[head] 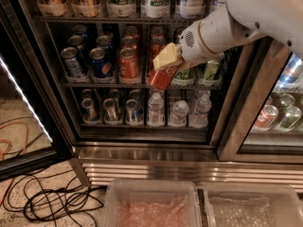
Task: Pick coke can from middle shelf of fridge
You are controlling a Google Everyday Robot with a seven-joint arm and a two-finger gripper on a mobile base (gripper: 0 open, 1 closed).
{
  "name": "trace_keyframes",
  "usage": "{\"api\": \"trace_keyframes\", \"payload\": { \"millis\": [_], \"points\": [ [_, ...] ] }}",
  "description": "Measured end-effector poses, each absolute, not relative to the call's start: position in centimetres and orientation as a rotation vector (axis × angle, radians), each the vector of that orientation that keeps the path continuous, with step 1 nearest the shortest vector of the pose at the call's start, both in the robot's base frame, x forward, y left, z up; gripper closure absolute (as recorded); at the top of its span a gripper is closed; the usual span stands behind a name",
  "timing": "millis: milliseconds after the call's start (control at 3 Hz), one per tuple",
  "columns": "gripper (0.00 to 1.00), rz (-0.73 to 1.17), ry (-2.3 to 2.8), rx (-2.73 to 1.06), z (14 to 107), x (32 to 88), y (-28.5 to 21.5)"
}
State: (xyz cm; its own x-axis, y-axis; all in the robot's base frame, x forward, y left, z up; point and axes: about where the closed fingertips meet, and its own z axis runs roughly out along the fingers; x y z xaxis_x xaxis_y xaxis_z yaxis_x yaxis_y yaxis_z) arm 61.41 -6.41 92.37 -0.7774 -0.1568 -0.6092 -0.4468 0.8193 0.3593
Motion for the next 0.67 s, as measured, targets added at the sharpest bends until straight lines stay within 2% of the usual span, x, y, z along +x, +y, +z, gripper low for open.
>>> {"api": "trace_keyframes", "payload": {
  "millis": [333,667],
  "points": [
    [1.0,0.676,2.453,-0.477,91.7,60.6,-5.5],
    [1.0,0.774,2.525,-0.574,90.3,56.1,-2.7]
  ]
}}
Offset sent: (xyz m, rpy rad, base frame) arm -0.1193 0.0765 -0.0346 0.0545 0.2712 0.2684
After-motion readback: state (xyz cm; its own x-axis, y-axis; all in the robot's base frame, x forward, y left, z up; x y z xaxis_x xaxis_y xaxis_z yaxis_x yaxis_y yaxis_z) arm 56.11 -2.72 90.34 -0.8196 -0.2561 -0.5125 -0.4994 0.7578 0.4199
